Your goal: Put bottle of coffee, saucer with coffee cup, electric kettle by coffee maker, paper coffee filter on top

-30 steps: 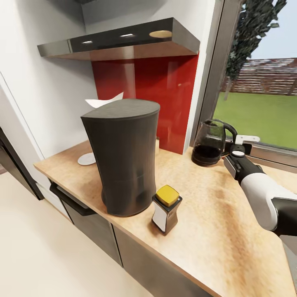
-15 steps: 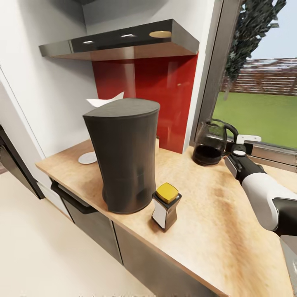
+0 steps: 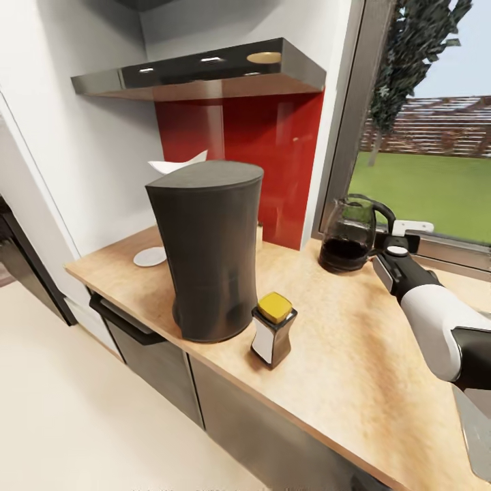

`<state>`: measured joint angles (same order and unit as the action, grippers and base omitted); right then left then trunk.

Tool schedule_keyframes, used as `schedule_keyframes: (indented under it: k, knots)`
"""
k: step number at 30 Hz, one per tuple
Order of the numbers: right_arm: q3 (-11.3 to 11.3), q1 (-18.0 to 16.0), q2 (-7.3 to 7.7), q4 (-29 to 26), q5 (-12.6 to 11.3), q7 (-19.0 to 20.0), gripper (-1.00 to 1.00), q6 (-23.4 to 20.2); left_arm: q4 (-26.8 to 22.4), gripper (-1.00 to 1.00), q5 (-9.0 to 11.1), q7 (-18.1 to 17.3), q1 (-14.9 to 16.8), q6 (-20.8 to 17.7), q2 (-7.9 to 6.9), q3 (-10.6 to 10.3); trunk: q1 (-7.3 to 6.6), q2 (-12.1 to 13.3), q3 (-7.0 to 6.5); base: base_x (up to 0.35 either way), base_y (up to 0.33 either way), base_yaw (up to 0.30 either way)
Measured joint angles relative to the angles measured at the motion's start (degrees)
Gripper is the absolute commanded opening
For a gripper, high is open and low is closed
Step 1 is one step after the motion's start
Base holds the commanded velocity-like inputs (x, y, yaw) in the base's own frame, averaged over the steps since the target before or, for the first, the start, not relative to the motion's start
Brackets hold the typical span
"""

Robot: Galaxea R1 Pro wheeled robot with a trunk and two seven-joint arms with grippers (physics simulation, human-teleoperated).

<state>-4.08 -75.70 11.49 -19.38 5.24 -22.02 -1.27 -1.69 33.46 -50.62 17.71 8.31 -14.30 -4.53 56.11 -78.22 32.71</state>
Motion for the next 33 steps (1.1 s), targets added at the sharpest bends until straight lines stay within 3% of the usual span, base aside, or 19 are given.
schedule_keyframes:
  k: [9, 23, 33]
  knots:
    - [-0.1, 0.0, -0.03, -1.9, 0.3, 0.7, -1.00, -2.9, 0.0, 1.00, 0.0, 0.1, 0.0, 0.0, -0.01, 0.0, -0.01, 0.0, 0.00, -0.110, 0.000, 0.000]
    - [-0.3, 0.0, 0.02, -10.4, 0.1, 4.6, -1.00, -13.8, 0.0, 1.00, 0.0, 0.1, 0.0, 0.0, 0.00, 0.0, 0.00, 0.0, -0.01, -0.091, -0.009, 0.000]
    - [-0.3, 0.0, 0.05, -11.7, 0.1, 5.8, -1.00, -14.9, 0.0, 1.00, 0.0, 0.1, 0.0, 0.0, -0.01, 0.0, -0.02, 0.0, 0.00, -0.039, -0.015, 0.003]
